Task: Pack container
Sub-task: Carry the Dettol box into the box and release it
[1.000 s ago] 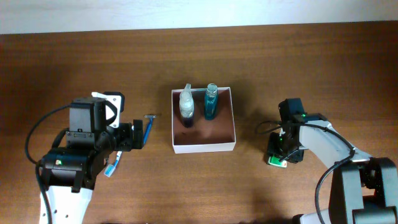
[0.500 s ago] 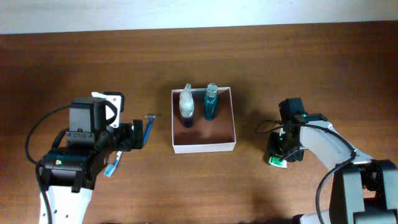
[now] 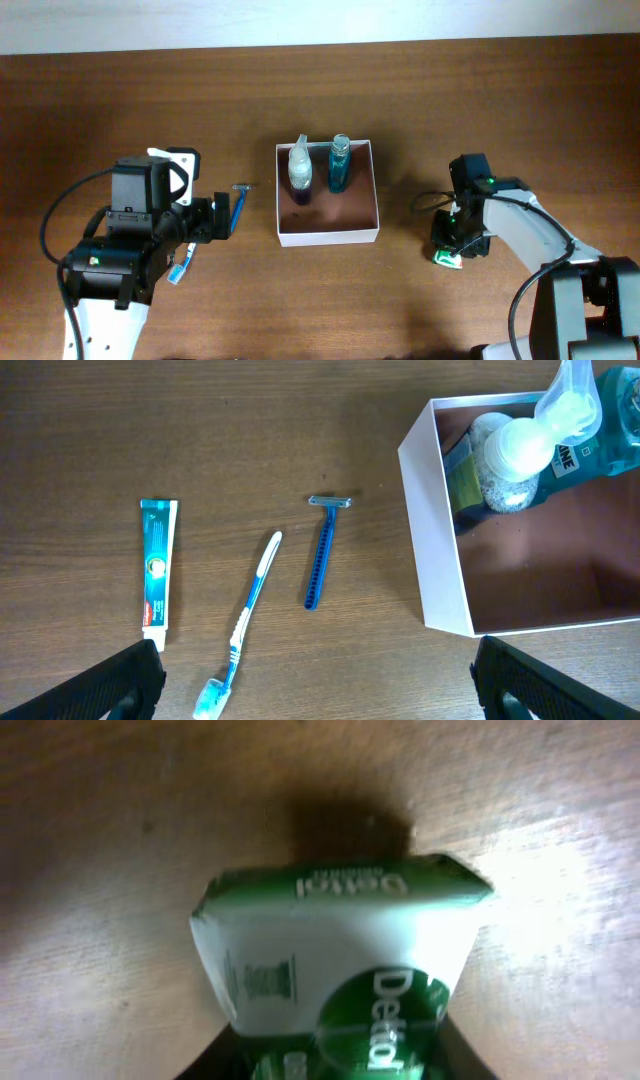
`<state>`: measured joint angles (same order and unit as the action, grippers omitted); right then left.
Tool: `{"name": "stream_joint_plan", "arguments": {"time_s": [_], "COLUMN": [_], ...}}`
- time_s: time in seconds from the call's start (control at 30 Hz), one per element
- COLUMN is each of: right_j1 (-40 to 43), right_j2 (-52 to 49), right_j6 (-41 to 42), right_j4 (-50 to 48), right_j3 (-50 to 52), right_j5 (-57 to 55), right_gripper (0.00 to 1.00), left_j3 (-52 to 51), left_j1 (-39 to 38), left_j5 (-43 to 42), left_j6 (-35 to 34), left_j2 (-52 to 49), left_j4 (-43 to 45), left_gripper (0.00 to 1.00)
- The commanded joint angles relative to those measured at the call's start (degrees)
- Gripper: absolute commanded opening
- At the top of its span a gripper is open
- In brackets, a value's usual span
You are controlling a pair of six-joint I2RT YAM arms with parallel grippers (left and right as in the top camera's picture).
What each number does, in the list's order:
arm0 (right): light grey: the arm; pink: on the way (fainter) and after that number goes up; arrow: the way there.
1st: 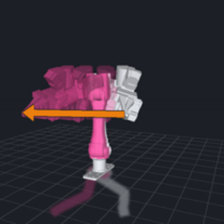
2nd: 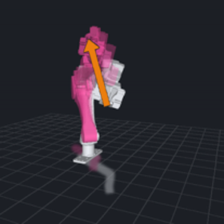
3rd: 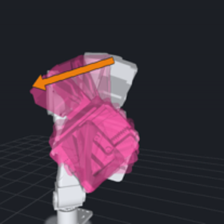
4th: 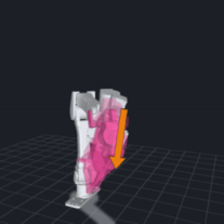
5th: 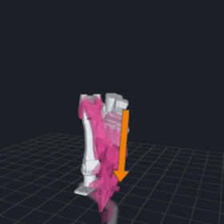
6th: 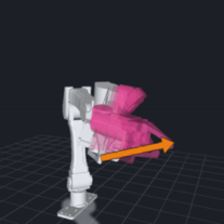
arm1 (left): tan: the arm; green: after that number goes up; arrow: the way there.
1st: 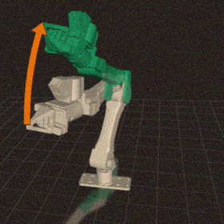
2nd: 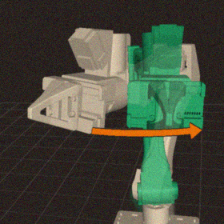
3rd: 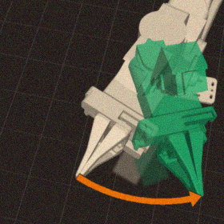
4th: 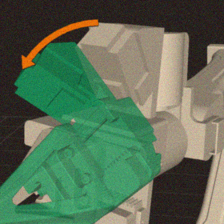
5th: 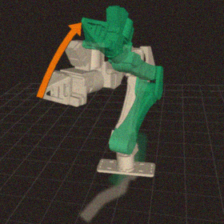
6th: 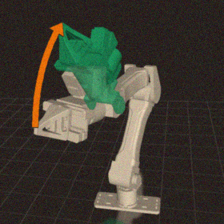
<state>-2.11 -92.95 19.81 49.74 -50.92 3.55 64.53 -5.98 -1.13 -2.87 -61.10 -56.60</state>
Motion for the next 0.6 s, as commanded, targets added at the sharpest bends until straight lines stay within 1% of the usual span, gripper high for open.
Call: {"name": "stream_joint_plan", "arguments": {"time_s": [0.0, 0.03, 0.1, 0.13, 0.33, 0.43, 0.5, 0.57], "right_j1": [0.24, 0.2, 0.0, -0.26, -5.38, -10.21, -15.28, -18.21], "right_j2": [0.24, 0.61, 1.57, 2.12, 5.31, 5.44, 5.44, 5.44], "right_j6": [-3.15, -3.54, -4.59, -4.9, -6.1, -6.1, -6.08, -5.9], "right_j4": [3.37, 4.61, 7.02, 8.07, 13.6, 15.72, 15.63, 14.4], "right_j3": [-6.54, -8.22, -11.58, -13.33, -25.46, -31.76, -35.3, -36.2], "right_j5": [0.35, 0.35, 0.37, 0.35, 0.35, 0.35, 0.33, 0.31], "right_gripper": [0.15, 0.13, 0.05, 0.04, 0.04, 0.04, 0.05, 0.05], "left_j3": [1.03, 1.03, 1.03, 1.03, 1.03, 1.03, 1.03, 1.03], "left_j1": [0.13, 0.13, 0.13, 0.13, 0.13, 0.13, 0.13, 0.13], "left_j5": [-0.61, -0.61, -0.61, -0.61, -0.61, -0.61, -0.61, -0.61], "left_j6": [-0.33, -0.33, -0.33, -0.33, -0.33, -0.33, -0.33, -0.33], "left_j2": [0.02, 0.02, 0.02, 0.02, 0.02, 0.02, 0.02, 0.02], "left_j4": [-0.09, -0.09, -0.09, -0.09, -0.09, -0.09, -0.09, -0.09], "left_gripper": [0.99, 0.99, 0.99, 0.99, 1.0, 0.99, 1.0, 0.99]}}
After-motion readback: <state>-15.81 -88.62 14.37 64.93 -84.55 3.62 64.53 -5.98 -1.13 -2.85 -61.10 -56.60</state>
